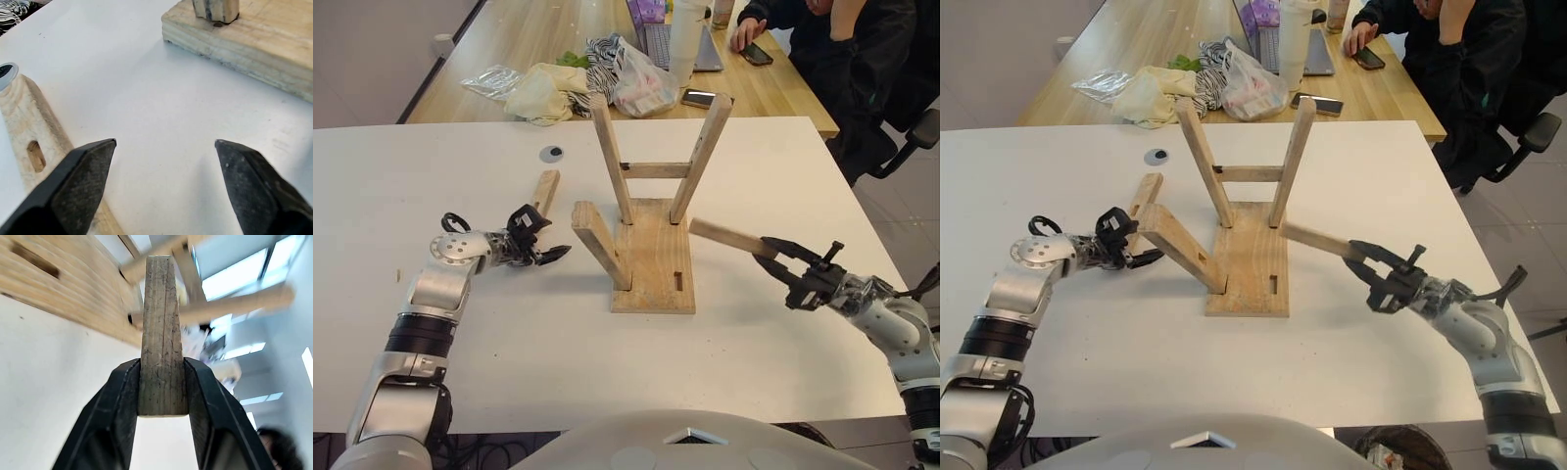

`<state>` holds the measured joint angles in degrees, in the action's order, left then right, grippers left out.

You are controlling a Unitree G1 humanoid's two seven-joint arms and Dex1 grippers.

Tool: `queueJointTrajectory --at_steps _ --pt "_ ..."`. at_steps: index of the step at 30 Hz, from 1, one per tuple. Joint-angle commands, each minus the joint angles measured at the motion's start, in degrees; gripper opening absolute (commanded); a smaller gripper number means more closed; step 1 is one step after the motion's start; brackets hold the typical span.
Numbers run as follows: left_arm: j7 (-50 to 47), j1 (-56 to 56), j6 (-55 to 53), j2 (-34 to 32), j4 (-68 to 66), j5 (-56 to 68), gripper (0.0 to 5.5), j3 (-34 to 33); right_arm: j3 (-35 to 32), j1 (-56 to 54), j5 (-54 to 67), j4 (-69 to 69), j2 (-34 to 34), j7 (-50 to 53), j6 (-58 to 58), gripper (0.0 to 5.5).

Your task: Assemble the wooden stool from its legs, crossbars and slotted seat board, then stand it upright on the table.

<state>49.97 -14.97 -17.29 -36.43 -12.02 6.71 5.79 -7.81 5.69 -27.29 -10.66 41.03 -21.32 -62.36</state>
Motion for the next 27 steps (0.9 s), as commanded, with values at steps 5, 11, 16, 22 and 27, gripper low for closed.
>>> queueJointTrajectory --at_steps 5,11,16,22,27 --pt "0.67 9.39 -16.58 1.47 18.23 8.62 3.73 -0.06 -5.83 -2.07 -21.42 3.97 -3.78 16.78 -14.62 1.27" --pt "-1.04 8.13 -22.94 0.71 27.2 11.56 3.73 -0.82 -3.13 -2.2 -22.26 10.7 -4.94 18.63 -11.0 1.27" --pt "-2.88 6.17 -24.67 0.48 30.52 11.86 3.73 -0.96 0.32 -3.42 -21.13 12.52 -3.95 17.59 -5.11 1.27" --pt "-3.6 5.71 -23.74 -0.68 33.25 11.11 3.73 0.34 4.39 -4.04 -18.92 14.54 -2.5 15.95 -1.11 1.27" --pt "-4.1 4.46 -25.53 -0.57 36.14 12.17 3.73 0.25 6.96 -4.66 -18.61 14.72 -3.24 15.49 1.94 1.27"
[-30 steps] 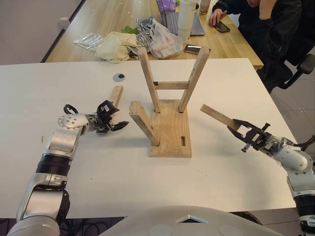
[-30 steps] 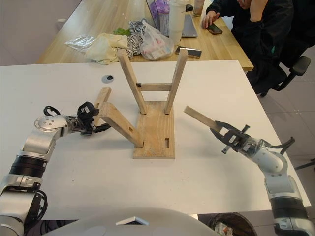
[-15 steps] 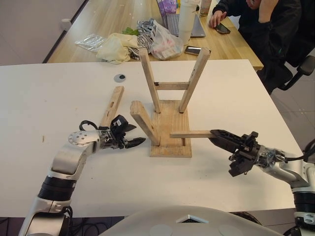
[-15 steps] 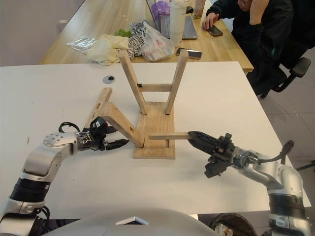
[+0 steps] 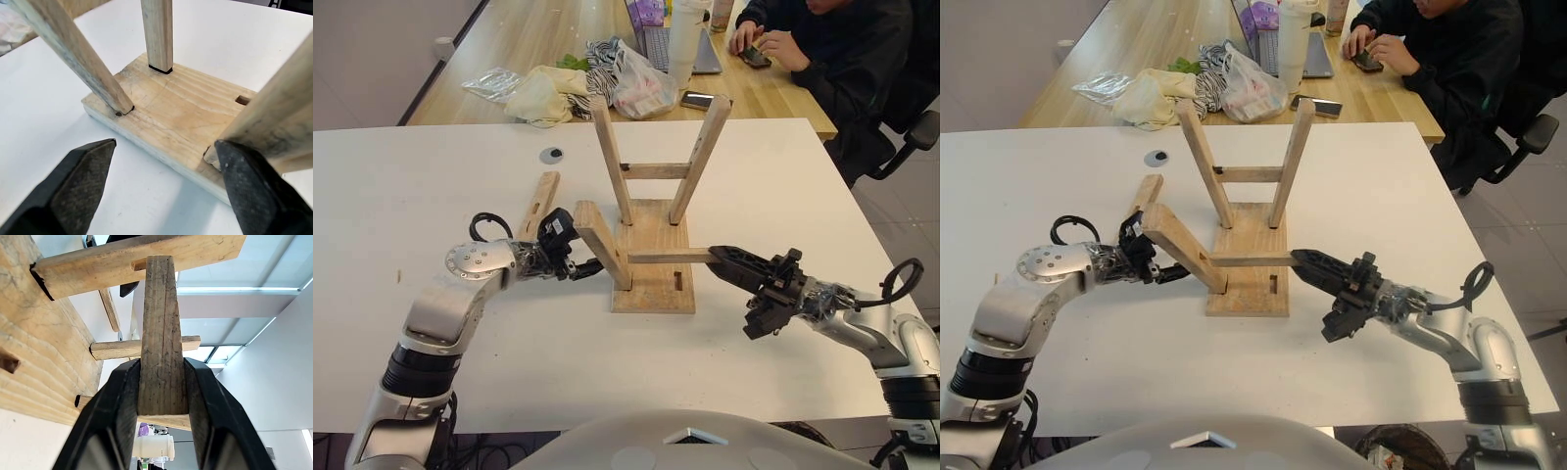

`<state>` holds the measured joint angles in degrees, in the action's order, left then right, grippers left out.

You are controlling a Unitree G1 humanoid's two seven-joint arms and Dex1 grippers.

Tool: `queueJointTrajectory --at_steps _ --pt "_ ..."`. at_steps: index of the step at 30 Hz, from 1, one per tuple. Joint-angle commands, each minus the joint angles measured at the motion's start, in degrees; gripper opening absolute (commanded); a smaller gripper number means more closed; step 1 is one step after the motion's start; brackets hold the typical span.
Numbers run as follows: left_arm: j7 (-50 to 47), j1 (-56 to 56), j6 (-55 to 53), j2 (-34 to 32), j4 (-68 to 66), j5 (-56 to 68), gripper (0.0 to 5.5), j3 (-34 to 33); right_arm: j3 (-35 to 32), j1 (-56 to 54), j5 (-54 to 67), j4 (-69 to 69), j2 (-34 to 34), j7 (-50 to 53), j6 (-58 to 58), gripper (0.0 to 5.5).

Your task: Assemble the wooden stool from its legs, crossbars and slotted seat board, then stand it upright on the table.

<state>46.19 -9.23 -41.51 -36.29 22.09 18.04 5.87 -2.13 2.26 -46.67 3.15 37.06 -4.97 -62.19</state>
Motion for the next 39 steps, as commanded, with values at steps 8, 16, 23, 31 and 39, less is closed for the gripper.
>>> queueJointTrajectory --at_steps 8,16,23,31,39 --pt "-0.95 -2.01 -2.7 -0.27 3.66 1.89 3.73 0.02 4.55 -2.41 -1.74 -0.09 2.43 0.06 2.58 1.27" --pt "-2.02 -2.23 -3.71 0.06 4.74 2.79 3.73 -0.17 6.73 -3.01 -5.13 -0.21 4.68 2.29 2.93 1.27" --pt "-7.5 -3.26 -12.0 3.77 8.38 5.47 3.73 -1.7 6.62 -5.75 -6.49 2.61 5.97 3.83 4.54 1.27" --pt "-14.84 -4.74 -20.57 6.99 4.62 8.03 3.73 -6.17 6.37 -5.68 -9.27 4.52 5.57 6.3 6.73 1.27" --pt "14.1 4.86 15.11 -12.02 -10.65 1.89 3.73 -5.12 6.62 -2.99 -9.09 6.6 5.57 6.57 8.92 1.27"
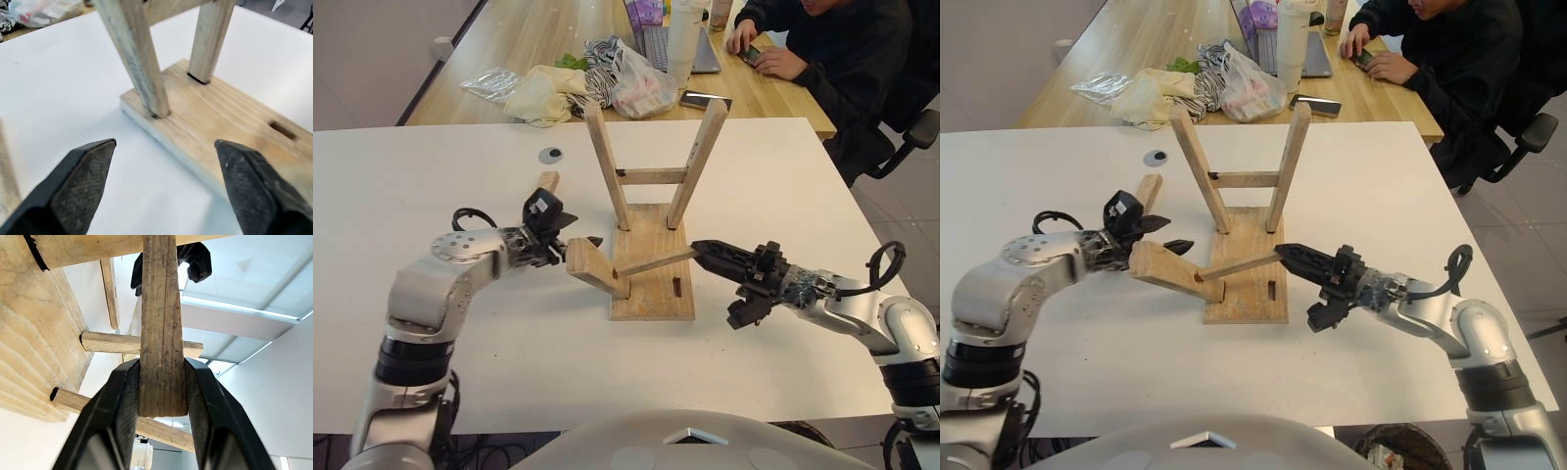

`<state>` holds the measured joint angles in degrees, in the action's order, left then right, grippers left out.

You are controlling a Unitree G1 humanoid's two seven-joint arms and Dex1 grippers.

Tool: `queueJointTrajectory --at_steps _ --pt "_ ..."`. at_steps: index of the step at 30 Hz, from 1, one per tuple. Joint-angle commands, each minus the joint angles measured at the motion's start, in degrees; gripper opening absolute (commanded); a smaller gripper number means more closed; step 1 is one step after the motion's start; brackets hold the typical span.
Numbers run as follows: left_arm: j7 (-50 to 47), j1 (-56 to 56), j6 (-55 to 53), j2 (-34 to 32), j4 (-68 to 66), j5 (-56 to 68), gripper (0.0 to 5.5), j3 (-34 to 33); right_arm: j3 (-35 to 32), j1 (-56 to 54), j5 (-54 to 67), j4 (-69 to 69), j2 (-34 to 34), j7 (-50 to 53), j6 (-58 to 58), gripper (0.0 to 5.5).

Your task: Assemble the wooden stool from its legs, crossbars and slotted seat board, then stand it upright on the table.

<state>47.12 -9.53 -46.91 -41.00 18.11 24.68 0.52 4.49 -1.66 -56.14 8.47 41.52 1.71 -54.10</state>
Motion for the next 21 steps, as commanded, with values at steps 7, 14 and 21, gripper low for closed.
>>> queueJointTrajectory --at_steps 7,14,21 --pt "25.24 9.66 46.95 -4.77 -12.11 -3.6 3.73 -0.42 0.58 1.05 0.95 1.14 1.77 -0.25 0.67 1.27" --pt "24.13 11.13 43.9 -2.09 -4.33 2.48 3.73 -0.51 1.01 0.04 1.58 0.14 2.17 -0.47 0.2 1.27" --pt "21.36 9.66 38.77 -0.44 -0.41 7.34 3.46 -1.24 1.53 0.16 2.12 0.25 1.97 -0.91 0.59 1.27"
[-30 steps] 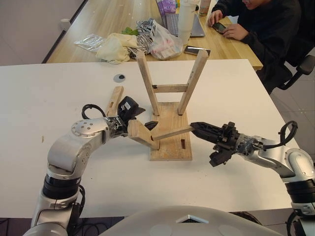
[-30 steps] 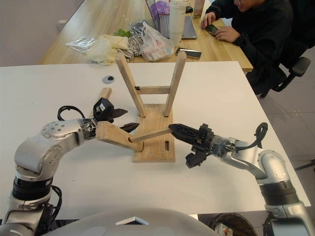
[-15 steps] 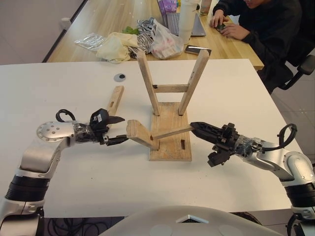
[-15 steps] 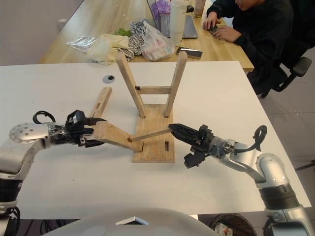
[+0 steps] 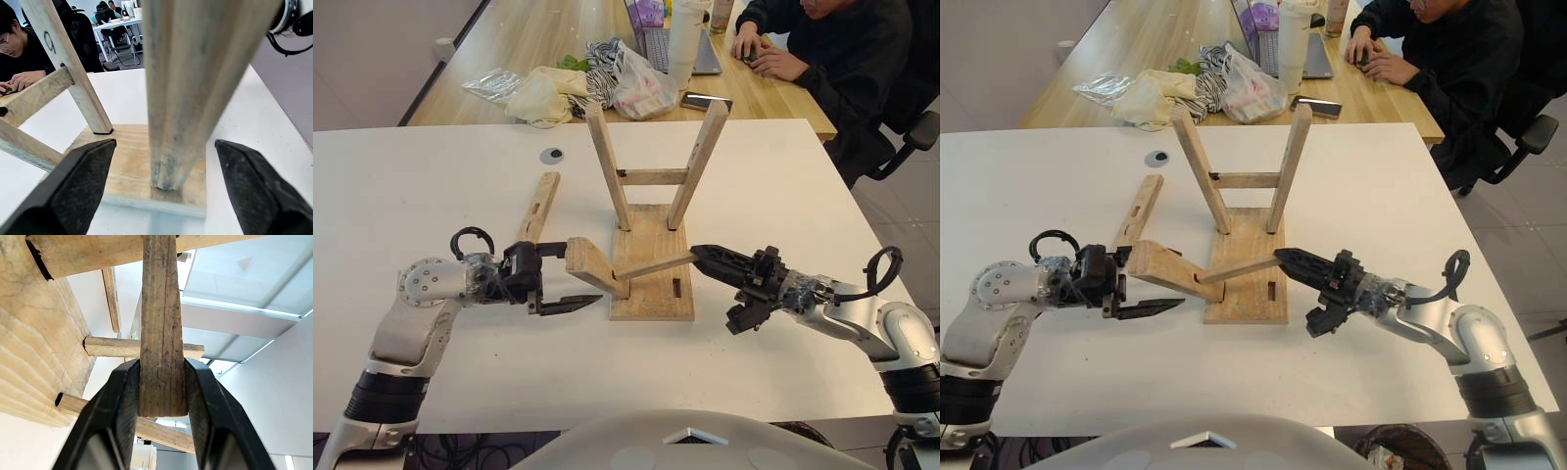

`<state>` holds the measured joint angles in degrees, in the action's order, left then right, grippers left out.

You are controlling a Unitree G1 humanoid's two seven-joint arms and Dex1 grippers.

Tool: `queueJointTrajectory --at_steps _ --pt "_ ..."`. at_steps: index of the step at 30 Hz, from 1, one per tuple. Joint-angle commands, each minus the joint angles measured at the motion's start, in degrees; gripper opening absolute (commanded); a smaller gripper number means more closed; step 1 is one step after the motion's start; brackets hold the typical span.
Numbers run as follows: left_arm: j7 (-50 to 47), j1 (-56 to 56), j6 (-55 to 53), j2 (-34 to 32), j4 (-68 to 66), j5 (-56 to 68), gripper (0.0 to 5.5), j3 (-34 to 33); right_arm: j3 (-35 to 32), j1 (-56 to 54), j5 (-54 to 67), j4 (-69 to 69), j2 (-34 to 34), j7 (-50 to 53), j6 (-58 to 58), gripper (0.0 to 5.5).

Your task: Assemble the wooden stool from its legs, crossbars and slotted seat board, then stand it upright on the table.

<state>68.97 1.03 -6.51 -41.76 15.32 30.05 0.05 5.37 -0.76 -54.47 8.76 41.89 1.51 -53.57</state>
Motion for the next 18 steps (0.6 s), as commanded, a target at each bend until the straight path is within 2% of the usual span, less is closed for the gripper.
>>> queueJointTrajectory --at_steps 1,10,18 --pt "-0.43 -0.96 -2.09 0.32 2.72 2.4 3.41 -0.84 0.8 -0.87 0.56 -0.17 1.62 -0.84 0.08 1.27" --pt "-2.6 -2.61 -5.88 1.21 5.57 5.82 2.1 -1.69 1.33 -1.04 0.81 -0.13 1.79 -1.01 0.13 1.27" --pt "-5.91 -3.32 -6.74 2.96 6.62 2.89 2.04 -0.19 1.77 -1.76 0.83 -0.76 2.76 -0.46 0.5 1.27"
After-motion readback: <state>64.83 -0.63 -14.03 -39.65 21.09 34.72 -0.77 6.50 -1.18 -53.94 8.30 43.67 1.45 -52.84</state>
